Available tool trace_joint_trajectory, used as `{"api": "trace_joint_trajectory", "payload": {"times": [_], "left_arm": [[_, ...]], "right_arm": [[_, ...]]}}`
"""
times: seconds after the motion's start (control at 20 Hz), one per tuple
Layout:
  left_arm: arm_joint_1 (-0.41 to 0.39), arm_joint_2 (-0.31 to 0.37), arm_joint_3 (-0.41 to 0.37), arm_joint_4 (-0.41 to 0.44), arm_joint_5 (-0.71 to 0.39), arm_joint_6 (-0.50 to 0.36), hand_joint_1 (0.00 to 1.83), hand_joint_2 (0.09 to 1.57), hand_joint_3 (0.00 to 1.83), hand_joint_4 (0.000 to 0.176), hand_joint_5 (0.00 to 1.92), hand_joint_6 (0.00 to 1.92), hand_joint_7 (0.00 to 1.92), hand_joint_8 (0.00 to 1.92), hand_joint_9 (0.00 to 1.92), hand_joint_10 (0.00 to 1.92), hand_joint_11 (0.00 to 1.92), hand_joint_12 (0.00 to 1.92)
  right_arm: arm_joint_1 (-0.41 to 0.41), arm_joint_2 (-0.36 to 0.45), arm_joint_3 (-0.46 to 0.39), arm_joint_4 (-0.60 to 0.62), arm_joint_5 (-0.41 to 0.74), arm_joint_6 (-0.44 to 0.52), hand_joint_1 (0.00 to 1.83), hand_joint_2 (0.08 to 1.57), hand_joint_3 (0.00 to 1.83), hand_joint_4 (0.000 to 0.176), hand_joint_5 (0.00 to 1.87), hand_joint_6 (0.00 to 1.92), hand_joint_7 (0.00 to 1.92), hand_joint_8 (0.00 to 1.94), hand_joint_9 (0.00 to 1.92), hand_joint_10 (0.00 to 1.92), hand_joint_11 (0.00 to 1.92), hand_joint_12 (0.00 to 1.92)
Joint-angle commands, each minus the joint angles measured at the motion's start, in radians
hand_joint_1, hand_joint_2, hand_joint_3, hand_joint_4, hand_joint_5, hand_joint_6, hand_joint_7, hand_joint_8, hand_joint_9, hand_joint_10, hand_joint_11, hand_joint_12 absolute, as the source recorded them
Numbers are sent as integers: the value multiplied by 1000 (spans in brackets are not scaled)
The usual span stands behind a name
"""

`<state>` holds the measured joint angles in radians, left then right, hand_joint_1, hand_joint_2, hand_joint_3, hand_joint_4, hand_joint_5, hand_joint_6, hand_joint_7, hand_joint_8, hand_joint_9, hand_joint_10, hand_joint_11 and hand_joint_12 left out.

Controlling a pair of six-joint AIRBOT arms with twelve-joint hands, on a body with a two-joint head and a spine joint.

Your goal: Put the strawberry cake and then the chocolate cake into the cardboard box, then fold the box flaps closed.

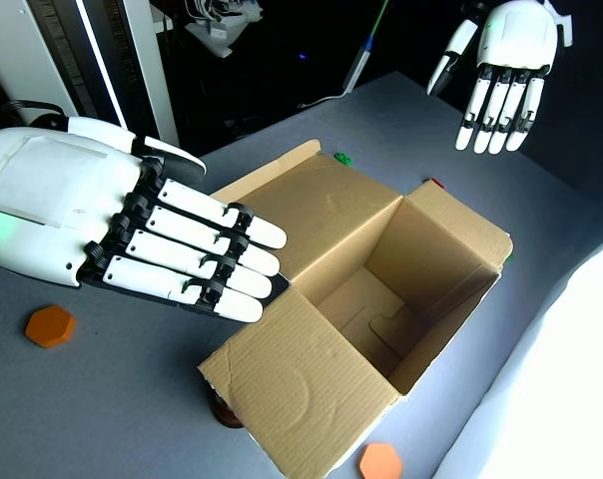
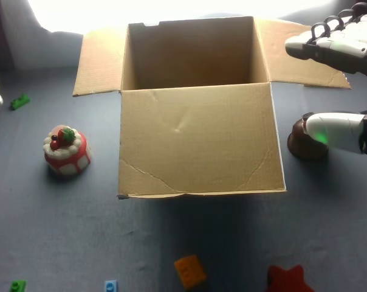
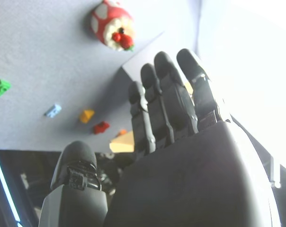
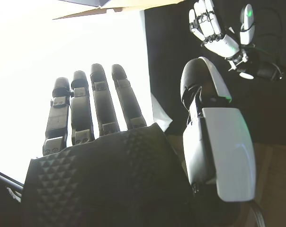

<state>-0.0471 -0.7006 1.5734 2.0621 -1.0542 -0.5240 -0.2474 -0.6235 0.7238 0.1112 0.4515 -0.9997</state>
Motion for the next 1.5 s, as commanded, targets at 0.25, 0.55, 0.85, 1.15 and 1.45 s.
{"api": "trace_joint_trajectory", "payload": {"times": [0.25,0.55,0.85,1.15,1.45], "left_arm": [[-10,10,-3,-52,-1,-15,111,1163,0,26,162,1,119,0,152,5,0,659],[-14,11,-4,-31,-17,-44,45,1128,0,27,47,0,45,2,82,0,0,510],[-20,29,-48,-31,-36,-58,525,1021,0,34,3,0,30,0,61,2,0,503],[-18,30,-77,-30,-34,-57,1085,960,0,52,0,0,0,0,30,1,0,327],[114,21,-127,-142,1,32,1161,969,0,45,3,1,0,0,2,1,0,252]], "right_arm": [[11,11,-7,-15,121,1,27,1163,9,0,127,6,110,1,105,14,0,189],[11,11,-8,-15,123,-4,38,1149,0,3,102,0,80,1,81,2,0,93],[1,12,-8,-15,125,-7,363,1043,0,6,41,1,70,1,90,4,0,260],[-9,9,-10,-15,154,-8,955,977,0,20,38,6,22,0,63,0,0,403],[-8,6,-9,-15,162,2,1066,985,0,32,0,0,0,0,1,1,0,73]]}}
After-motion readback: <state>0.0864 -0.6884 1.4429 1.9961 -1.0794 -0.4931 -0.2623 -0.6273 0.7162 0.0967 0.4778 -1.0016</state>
